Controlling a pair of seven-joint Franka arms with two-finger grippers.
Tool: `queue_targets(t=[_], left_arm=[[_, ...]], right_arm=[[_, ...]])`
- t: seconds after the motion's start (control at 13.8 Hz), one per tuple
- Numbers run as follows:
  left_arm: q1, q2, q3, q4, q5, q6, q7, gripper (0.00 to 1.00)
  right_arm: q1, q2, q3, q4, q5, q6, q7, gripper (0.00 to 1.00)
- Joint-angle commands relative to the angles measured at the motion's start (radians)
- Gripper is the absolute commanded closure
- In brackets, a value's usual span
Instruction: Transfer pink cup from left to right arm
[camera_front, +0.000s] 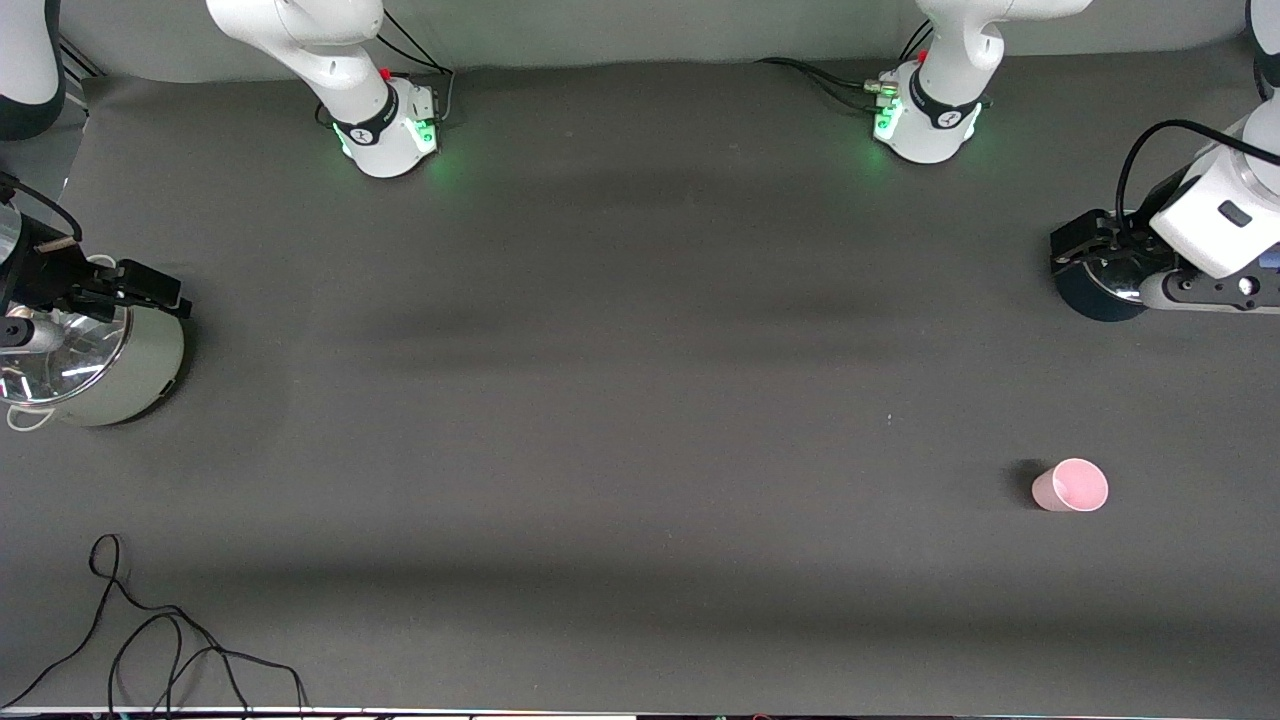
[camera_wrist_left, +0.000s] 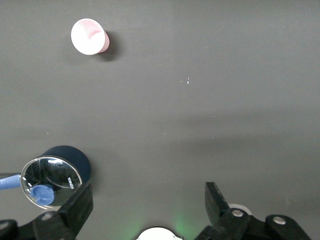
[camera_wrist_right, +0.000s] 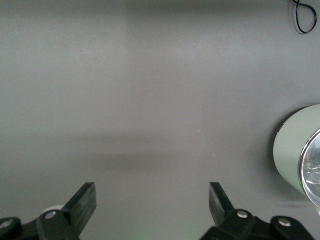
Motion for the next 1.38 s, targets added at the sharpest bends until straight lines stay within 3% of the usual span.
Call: queue_targets(t=[0.0, 0.94, 1.3], left_arm=[[-0.013, 0.005, 0.005, 0.023, 0.019, -0.013, 0.019, 0.00], [-0.004, 0.039, 0.008, 0.050, 0.019, -0.004, 0.022, 0.00], [0.057, 0.065, 0.017, 0.081, 0.032, 0.001, 0.304, 0.00]], right_arm=[[0.001, 0.004, -0.008, 0.012, 0.016, -0.003, 0.000, 0.00], [0.007, 0.008, -0.013, 0.018, 0.018, -0.003, 0.026, 0.00], [0.006, 0.008, -0.013, 0.018, 0.016, -0.005, 0.026, 0.00]])
